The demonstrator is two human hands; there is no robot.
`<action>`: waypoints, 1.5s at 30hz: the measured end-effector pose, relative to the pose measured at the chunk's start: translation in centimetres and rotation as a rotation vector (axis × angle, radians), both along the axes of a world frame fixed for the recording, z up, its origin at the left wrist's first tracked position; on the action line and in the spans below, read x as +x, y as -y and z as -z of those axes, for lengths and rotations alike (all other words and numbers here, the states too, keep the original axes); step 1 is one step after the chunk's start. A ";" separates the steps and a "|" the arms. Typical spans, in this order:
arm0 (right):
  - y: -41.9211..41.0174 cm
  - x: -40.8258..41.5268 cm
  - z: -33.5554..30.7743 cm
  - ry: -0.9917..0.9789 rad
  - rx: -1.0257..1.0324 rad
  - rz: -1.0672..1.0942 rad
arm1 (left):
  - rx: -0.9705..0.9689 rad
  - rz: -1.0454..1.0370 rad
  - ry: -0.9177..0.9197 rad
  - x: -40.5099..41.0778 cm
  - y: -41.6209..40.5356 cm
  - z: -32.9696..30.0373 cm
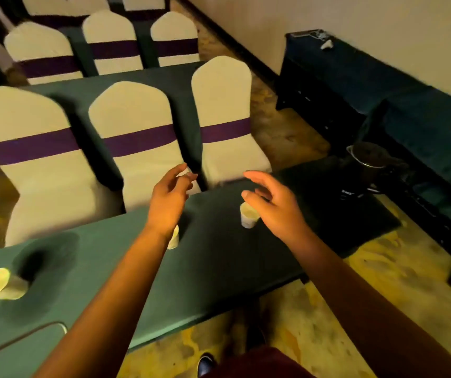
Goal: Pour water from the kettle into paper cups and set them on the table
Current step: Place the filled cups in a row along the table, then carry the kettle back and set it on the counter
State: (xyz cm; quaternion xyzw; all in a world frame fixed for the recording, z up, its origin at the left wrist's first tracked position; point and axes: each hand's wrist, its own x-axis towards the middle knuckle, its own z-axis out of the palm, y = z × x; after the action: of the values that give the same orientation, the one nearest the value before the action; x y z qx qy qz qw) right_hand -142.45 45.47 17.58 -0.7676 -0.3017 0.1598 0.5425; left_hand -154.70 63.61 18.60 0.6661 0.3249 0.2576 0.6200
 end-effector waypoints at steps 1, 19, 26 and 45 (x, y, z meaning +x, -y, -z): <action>1.4 0.8 0.0 0.006 0.006 0.034 | 0.005 0.027 -0.004 1.2 0.9 0.0; 24.1 20.6 0.7 0.053 -0.037 0.239 | 0.153 0.336 -0.121 28.7 21.8 4.1; 28.0 26.8 1.4 0.037 0.051 0.377 | 0.113 0.378 -0.204 34.7 23.9 6.2; 25.5 38.9 5.2 -0.050 -0.076 0.530 | -0.029 0.446 -0.317 48.7 19.6 12.5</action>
State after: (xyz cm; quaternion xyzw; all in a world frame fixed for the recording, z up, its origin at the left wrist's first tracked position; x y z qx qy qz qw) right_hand -103.57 19.95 12.34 -0.8353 -0.0706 0.0423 0.5436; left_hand -106.02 44.01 6.15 0.7442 0.2668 0.0023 0.6124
